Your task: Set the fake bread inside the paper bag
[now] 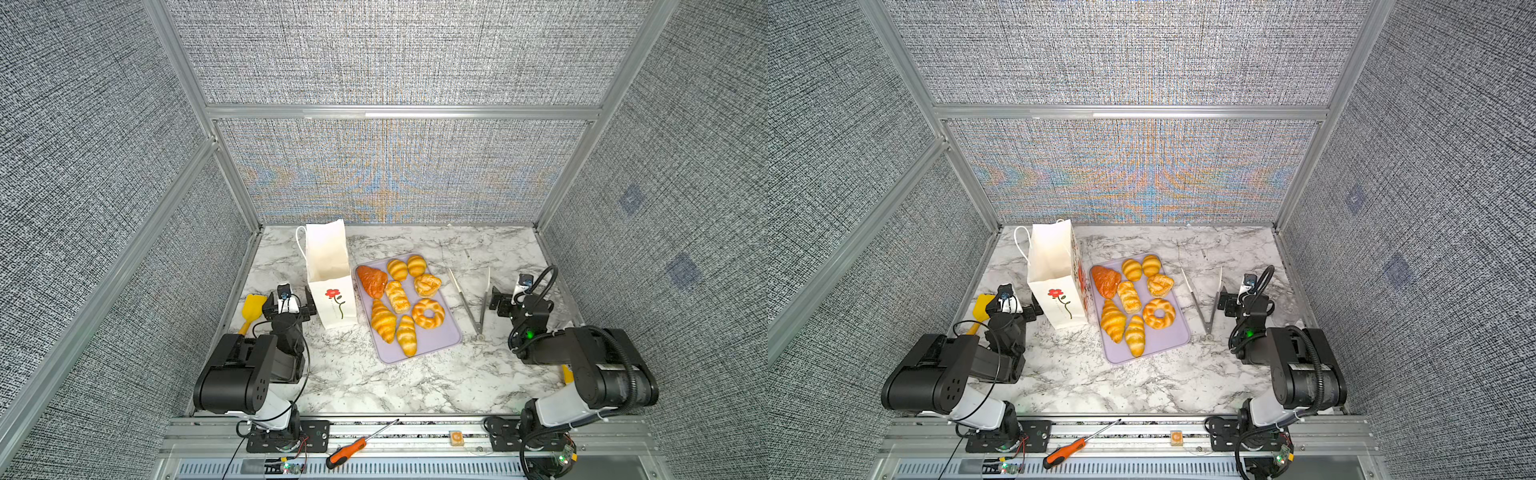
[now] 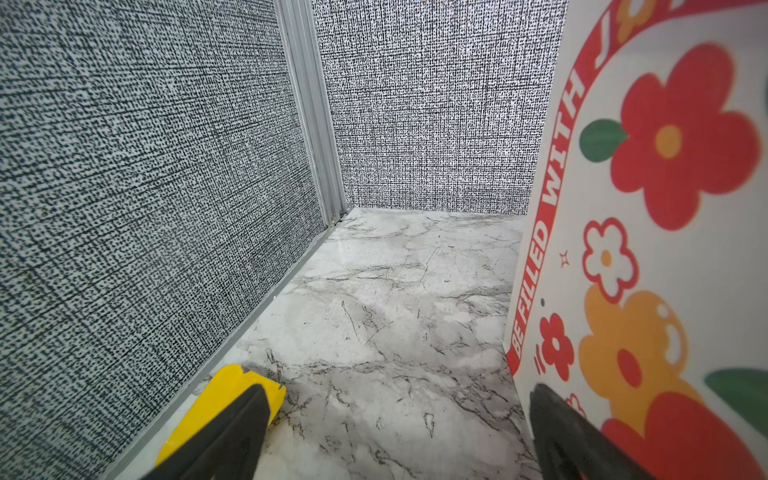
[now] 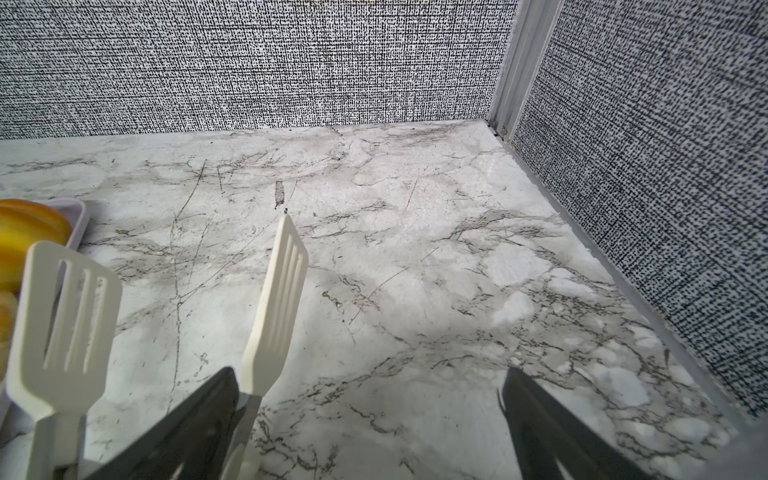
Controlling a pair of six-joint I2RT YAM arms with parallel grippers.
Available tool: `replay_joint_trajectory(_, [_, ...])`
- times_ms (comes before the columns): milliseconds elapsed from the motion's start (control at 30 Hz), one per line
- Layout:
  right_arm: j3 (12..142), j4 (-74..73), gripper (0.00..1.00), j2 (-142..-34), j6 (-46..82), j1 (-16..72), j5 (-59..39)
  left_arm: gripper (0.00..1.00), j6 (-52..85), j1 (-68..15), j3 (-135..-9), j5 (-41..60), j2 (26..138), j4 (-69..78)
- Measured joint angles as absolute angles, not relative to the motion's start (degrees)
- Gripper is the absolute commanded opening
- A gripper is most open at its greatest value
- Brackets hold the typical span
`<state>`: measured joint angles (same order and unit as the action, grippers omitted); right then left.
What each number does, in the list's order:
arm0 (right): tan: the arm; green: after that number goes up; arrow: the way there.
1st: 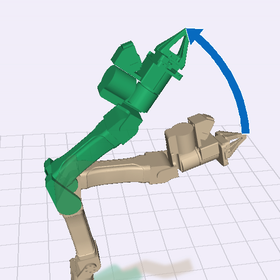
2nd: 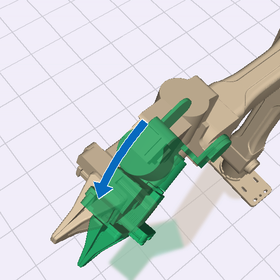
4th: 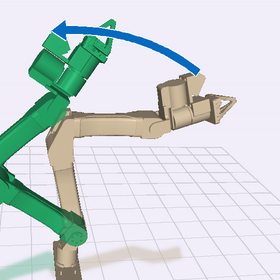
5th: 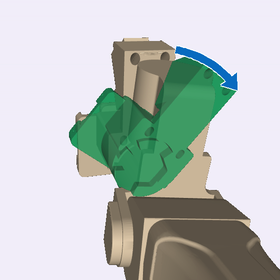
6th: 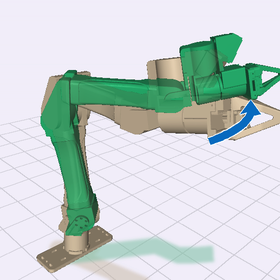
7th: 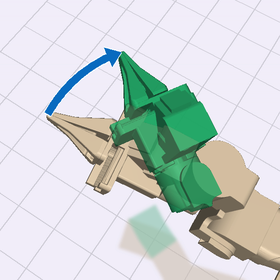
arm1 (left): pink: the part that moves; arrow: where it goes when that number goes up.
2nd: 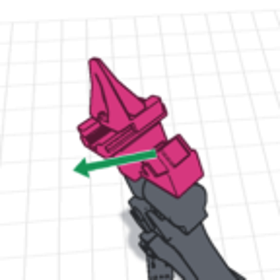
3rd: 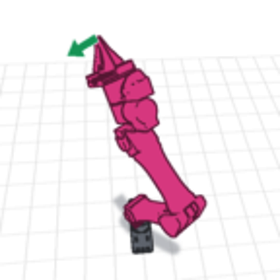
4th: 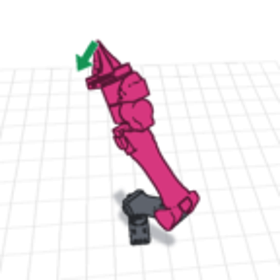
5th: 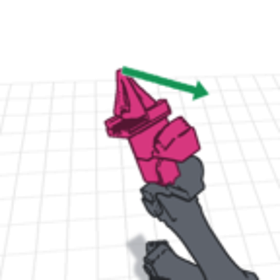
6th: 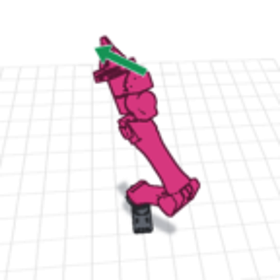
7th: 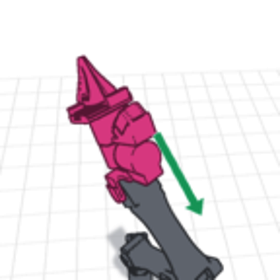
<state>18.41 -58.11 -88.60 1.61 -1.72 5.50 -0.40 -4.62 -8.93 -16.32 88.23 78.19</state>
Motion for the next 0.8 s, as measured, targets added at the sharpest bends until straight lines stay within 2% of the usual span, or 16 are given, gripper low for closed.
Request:
replay_joint_trajectory(200, [17.3, -58.2, 1.0, -87.4, 1.8, -1.7, 5.6, 0.99, -0.4, -4.6, -8.8, -16.3, 87.4, 77.8])
replay_joint_trajectory(367, [15.0, -58.0, 0.99, -82.1, 2.3, -1.7, 6.7, 0.99, 0.1, -4.6, -8.2, -17.9, 82.6, 76.2])
replay_joint_trajectory(600, [17.6, -46.5, 0.99, -68.7, 5.7, -1.7, 6.2, 0.99, 7.0, -4.6, -16.1, -24.2, 64.3, 52.1])
replay_joint_trajectory(800, [21.3, -35.3, 0.99, -61.3, 9.5, -1.7, 1.7, 0.99, 12.4, -4.6, -17.6, -24.3, 47.5, 34.9])
